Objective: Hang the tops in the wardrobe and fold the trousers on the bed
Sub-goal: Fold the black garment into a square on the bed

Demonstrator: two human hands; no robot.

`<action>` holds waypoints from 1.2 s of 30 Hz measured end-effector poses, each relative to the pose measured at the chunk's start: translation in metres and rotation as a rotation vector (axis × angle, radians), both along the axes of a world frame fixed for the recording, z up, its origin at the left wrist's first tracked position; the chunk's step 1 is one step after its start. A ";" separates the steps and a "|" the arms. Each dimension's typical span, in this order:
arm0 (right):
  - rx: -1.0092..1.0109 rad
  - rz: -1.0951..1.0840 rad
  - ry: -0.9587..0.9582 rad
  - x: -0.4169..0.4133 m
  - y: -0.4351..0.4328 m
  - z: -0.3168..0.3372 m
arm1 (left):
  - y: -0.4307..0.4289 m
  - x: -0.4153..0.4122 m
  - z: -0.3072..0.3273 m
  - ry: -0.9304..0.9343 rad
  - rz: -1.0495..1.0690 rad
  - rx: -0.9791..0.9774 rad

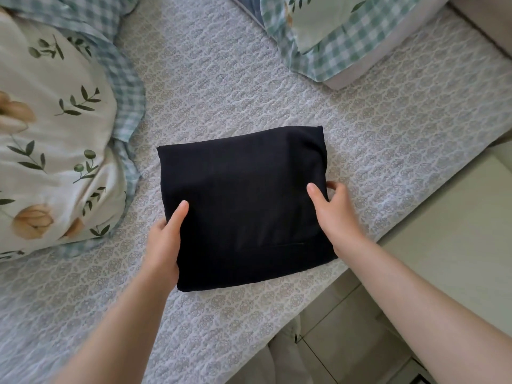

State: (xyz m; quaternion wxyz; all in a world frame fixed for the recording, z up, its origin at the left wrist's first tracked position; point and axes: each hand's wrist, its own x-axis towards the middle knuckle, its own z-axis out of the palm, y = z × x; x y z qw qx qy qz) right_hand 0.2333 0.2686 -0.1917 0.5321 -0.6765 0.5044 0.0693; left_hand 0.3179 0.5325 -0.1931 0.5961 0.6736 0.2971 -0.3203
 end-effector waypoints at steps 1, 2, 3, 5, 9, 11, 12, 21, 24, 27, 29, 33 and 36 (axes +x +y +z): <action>0.021 -0.019 0.001 -0.002 0.001 -0.001 | -0.001 -0.003 0.000 -0.024 0.012 0.027; 0.042 -0.036 0.002 -0.004 0.002 -0.001 | -0.001 -0.006 0.000 -0.049 0.026 0.049; 0.063 -0.048 0.004 -0.005 0.003 -0.001 | -0.002 -0.009 0.001 -0.071 0.043 0.065; 0.096 -0.065 0.005 -0.009 0.003 0.000 | -0.003 -0.014 0.003 -0.101 0.087 0.093; 0.108 -0.047 -0.009 -0.017 0.001 0.007 | -0.003 -0.021 0.010 -0.164 0.159 0.111; 0.098 -0.039 -0.024 -0.023 0.001 0.013 | -0.005 -0.025 0.017 -0.191 0.196 0.110; 0.092 -0.041 -0.033 -0.027 0.000 0.016 | -0.006 -0.028 0.021 -0.202 0.209 0.105; 0.065 -0.204 -0.102 -0.083 -0.020 0.067 | -0.036 -0.055 0.074 -0.236 0.132 0.056; 0.139 -0.322 -0.047 -0.109 -0.028 0.087 | -0.052 -0.066 0.094 -0.260 0.055 0.020; 0.245 -0.463 0.022 -0.134 -0.034 0.111 | -0.065 -0.075 0.114 -0.270 -0.020 -0.020; 0.294 -0.536 0.050 -0.150 -0.036 0.127 | -0.073 -0.080 0.126 -0.270 -0.090 -0.054; 0.274 -0.597 0.023 -0.182 -0.031 0.155 | -0.086 -0.088 0.148 -0.272 -0.216 -0.117; 0.195 -0.654 -0.024 -0.202 -0.017 0.178 | -0.092 -0.091 0.163 -0.257 -0.307 -0.158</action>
